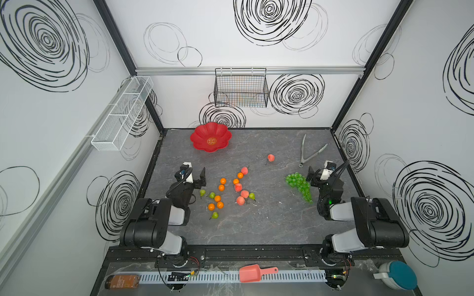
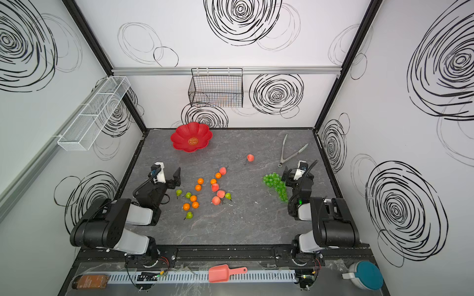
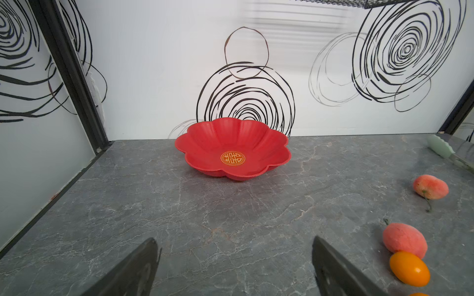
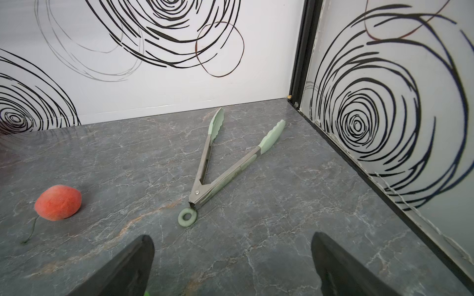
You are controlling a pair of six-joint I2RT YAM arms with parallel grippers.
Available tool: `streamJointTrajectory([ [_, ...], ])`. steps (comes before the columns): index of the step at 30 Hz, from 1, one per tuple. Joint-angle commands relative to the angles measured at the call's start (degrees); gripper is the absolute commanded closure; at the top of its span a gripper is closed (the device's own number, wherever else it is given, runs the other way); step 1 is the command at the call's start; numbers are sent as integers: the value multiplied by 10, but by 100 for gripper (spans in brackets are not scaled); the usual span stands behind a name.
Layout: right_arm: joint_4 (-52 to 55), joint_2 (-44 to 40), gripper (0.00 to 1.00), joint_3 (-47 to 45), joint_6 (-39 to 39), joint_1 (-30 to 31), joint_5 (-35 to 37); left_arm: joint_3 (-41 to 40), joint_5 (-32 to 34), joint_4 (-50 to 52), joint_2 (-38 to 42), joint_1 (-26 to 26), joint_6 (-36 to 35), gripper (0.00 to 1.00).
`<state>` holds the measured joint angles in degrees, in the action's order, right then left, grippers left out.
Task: Arrange fruit in a fruit bowl
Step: Pick up the fruit bowl from the top-left of the table.
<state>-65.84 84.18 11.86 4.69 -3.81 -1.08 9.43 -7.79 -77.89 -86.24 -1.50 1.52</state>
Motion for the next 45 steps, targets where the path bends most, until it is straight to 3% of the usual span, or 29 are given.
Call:
streamJointTrajectory([
  [1,-10,3,0,9,-3,-3,-1,0,-14,-42,0,0,-2,4],
  [7,-11,3,0,7,-1,-8,-10,0,-17,-44,-1,-1,-2,4],
  [13,-11,3,0,8,-2,-8,-10,-23,-75,-106,-12,-30,17,4],
  [26,-10,3,0,7,-2,-6,-8,-25,-62,-106,-10,-26,17,4],
  [31,-10,-13,0,2,-8,0,-5,-97,35,-255,-17,-11,33,4],
  [34,17,-46,0,-1,-16,13,16,-121,103,-249,33,26,4,4],
  [37,74,-88,0,10,-15,25,35,-120,179,-151,133,83,-31,4],
  [41,137,-130,0,25,2,38,64,-60,272,133,300,148,-37,4],
  [45,175,-167,0,34,42,38,50,-47,359,193,366,216,-27,4],
])
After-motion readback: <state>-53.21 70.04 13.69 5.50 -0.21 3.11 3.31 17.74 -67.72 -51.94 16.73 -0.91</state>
